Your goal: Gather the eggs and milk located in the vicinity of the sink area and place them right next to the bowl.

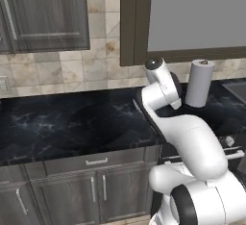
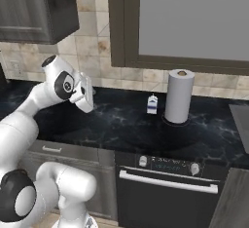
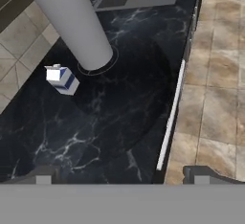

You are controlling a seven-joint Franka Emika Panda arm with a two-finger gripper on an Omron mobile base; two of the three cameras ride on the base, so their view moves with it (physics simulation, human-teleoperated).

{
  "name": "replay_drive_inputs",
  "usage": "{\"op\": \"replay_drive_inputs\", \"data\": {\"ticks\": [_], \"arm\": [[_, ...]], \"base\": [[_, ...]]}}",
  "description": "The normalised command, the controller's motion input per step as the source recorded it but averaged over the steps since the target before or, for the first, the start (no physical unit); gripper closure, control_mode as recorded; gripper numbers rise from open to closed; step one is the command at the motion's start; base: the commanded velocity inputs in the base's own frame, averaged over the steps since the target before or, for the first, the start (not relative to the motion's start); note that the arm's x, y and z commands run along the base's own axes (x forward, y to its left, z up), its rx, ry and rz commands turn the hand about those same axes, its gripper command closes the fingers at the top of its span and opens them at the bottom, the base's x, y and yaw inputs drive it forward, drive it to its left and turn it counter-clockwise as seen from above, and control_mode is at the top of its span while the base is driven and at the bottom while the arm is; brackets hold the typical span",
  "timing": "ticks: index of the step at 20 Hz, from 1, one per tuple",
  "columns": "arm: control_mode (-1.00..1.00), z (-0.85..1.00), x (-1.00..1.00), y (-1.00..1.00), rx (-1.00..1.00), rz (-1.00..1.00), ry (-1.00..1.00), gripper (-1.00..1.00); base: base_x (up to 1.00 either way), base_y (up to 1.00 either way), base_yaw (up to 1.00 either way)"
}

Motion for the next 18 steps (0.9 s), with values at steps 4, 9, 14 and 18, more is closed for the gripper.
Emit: {"op": "replay_drive_inputs", "data": {"ticks": [4,9,14,18], "arm": [[-1.00,0.18,0.24,-0.24,0.00,0.00,0.00,-1.00],[-1.00,0.05,0.17,-0.36,0.00,0.00,-0.01,-1.00],[-1.00,0.00,0.16,-0.43,0.00,0.00,-0.10,-1.00],[-1.00,0.00,0.21,-0.35,0.00,0.01,-0.08,-1.00]], "base": [[0.00,0.00,0.00],[0.00,0.00,0.00],[0.00,0.00,0.00],[0.00,0.00,0.00]]}}
